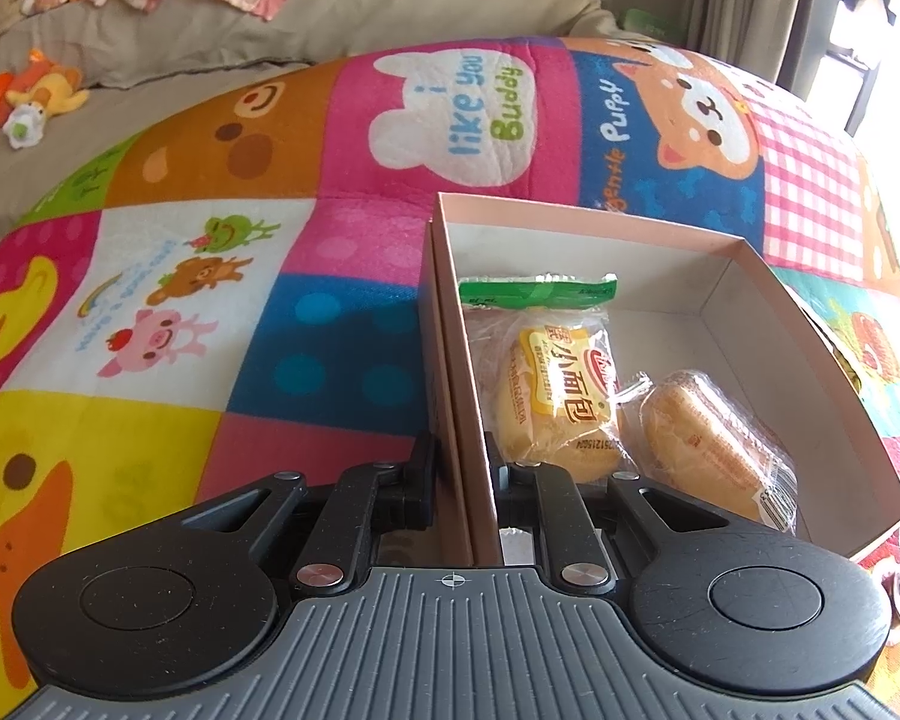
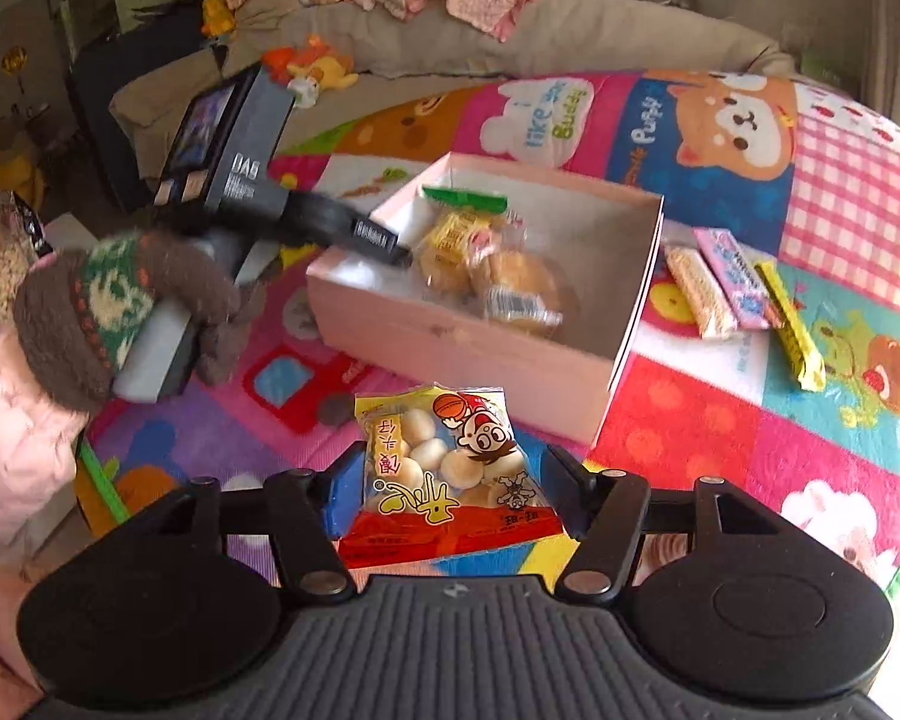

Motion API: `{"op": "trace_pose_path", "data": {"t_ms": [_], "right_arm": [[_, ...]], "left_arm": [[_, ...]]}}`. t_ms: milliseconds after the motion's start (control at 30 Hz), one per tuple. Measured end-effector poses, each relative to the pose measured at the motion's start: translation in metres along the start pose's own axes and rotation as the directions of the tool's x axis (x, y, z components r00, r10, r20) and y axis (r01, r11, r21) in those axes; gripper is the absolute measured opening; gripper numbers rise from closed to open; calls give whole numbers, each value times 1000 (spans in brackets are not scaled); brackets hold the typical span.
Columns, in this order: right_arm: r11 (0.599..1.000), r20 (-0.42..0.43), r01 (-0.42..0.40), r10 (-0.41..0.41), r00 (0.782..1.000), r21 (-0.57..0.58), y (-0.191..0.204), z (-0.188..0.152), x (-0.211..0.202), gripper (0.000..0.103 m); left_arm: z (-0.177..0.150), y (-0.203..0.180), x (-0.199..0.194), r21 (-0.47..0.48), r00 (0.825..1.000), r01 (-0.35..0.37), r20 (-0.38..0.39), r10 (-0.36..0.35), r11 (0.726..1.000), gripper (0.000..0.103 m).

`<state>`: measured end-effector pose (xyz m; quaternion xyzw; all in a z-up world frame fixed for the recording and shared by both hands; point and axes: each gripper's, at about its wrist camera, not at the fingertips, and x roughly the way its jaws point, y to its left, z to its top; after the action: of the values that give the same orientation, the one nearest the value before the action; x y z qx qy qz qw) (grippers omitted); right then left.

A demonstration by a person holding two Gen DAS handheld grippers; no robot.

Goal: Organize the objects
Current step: 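Carry the cartoon snack bag into the pink box and open the right tool, then return the right tool to the brown swirl lollipop and grasp its stick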

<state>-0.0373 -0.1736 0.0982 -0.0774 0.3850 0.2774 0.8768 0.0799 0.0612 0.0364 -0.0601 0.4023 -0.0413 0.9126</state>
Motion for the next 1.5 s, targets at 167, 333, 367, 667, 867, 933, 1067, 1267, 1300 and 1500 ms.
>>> {"op": "trace_pose_path", "data": {"t_ms": [167,333,367,667,867,933,1067,1267,1300,1500], "right_arm": [[1000,155,10,-13,988,17,-9,65,13,62],[996,229,47,-62,972,73,-26,123,60,79],[993,218,56,-78,973,107,-34,130,72,79],[964,156,184,-215,964,193,-98,68,52,84],[877,-13,373,-388,922,304,-164,-26,25,82],[859,-75,404,-401,913,314,-176,-52,24,66],[856,-100,394,-383,918,336,-173,-88,14,63],[919,-78,288,-278,958,267,-117,-96,5,69],[930,-78,268,-256,963,252,-107,-96,5,71],[962,-57,146,-136,989,230,-75,-90,8,75]], "left_arm": [[-1,2,-1,-2,1000,10,2,-10,1000,17],[-1,2,-1,3,1000,11,0,-11,1000,17],[-2,2,-1,3,1000,13,0,-13,1000,17],[-4,2,-1,-5,1000,14,13,-14,1000,18],[-3,-1,-1,10,1000,-6,11,5,1000,17],[-3,-2,-1,15,1000,-12,6,12,1000,16],[-2,-6,-1,21,1000,-30,2,30,999,16],[0,-13,3,40,1000,-30,0,30,999,16],[0,-13,3,41,1000,-30,0,30,999,16],[-1,-14,3,47,1000,-30,1,30,998,16]]}}
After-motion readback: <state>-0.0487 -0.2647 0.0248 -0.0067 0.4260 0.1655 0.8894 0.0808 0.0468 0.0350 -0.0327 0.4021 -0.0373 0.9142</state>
